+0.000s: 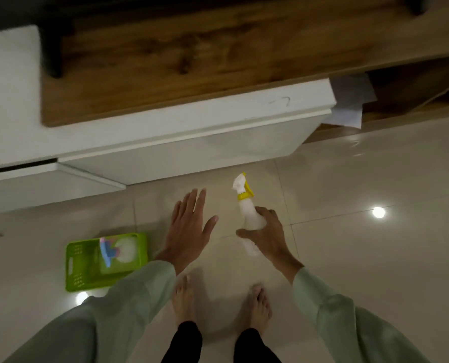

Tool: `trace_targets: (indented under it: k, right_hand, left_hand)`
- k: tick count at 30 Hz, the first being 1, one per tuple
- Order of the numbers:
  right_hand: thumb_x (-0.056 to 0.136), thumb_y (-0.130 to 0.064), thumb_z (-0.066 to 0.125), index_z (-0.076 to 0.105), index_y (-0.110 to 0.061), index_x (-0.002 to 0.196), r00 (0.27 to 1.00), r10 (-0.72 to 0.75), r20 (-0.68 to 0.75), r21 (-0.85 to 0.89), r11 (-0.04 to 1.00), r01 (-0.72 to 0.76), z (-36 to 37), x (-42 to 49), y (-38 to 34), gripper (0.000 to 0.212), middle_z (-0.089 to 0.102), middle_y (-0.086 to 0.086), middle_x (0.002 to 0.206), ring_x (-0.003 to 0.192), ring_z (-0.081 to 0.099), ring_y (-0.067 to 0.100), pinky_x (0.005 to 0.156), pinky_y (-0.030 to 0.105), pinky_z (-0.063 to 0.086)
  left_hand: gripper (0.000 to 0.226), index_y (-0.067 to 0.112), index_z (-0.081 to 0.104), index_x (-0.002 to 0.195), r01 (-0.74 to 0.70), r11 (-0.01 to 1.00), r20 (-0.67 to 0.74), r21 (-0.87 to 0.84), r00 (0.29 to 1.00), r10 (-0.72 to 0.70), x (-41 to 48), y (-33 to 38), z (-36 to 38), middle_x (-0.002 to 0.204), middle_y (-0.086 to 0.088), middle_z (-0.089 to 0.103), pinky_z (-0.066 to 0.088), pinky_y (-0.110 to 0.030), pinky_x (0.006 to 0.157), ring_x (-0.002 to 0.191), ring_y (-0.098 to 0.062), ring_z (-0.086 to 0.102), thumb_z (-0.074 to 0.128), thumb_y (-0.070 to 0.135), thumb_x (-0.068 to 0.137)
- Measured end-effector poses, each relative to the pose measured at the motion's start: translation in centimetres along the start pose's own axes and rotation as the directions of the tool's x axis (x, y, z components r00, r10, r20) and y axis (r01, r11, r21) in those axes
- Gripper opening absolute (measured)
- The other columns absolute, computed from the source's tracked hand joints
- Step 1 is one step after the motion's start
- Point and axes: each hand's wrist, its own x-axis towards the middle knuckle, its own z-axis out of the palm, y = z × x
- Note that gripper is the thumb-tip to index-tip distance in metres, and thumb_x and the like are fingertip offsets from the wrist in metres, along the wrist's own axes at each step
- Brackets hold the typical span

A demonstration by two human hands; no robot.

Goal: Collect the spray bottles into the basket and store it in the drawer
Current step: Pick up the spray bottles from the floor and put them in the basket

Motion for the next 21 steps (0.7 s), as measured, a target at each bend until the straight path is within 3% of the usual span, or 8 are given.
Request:
trace_targets:
  k: [7,13,16,21]
  right_hand:
    - [0.052,-0.024,0.092,0.056,-0.029,0.113,0.987,-0.152,0.056,0.232,0.963,0.135,2.8,-8.7,-7.4,0.071,0.056,-0.006,0.116,0.106,0.058,0.017,0.087,0.038,0.053]
    - [0.072,-0.024,0.083,0.060,-0.024,0.082,0.971,-0.238,-0.034,0.349,0.907,0.234,9.6,-14.7,-12.8,0.025,0.070,0.003,0.091,0.087,0.068,0.027,0.074,0.038,0.053]
    - [0.075,-0.023,0.082,0.060,-0.019,0.081,0.958,-0.280,-0.067,0.354,0.891,0.285,14.0,-18.6,-14.3,0.023,0.068,-0.004,0.082,0.077,0.064,0.017,0.072,0.035,0.050]
    - [0.076,-0.024,0.081,0.063,-0.018,0.089,0.921,-0.384,-0.058,0.285,0.878,0.384,20.8,-24.4,-15.1,0.022,0.070,-0.001,0.091,0.086,0.064,0.019,0.078,0.035,0.049]
  left_hand:
    - [0.075,0.016,0.018,0.155,0.070,0.997,-0.096,-0.039,0.993,-0.074,-7.5,-4.2,-7.5,0.161,-0.012,0.026,0.020,-0.045,0.121,0.148,-0.029,0.025,0.024,0.059,0.094]
    - [0.073,0.013,0.020,0.155,0.073,0.996,-0.176,-0.049,0.981,-0.081,-15.3,-11.0,-11.8,0.160,-0.015,0.027,0.021,-0.046,0.120,0.147,-0.031,0.027,0.027,0.056,0.096]
    - [0.071,0.013,0.019,0.155,0.093,0.993,-0.190,-0.067,0.976,-0.105,-20.3,-15.8,-12.9,0.160,-0.015,0.027,0.021,-0.047,0.120,0.148,-0.031,0.024,0.034,0.052,0.098]
    - [0.071,0.015,0.019,0.155,0.129,0.990,-0.209,-0.055,0.968,-0.138,-27.6,-23.1,-14.5,0.160,-0.013,0.026,0.021,-0.046,0.120,0.149,-0.030,0.024,0.035,0.054,0.098]
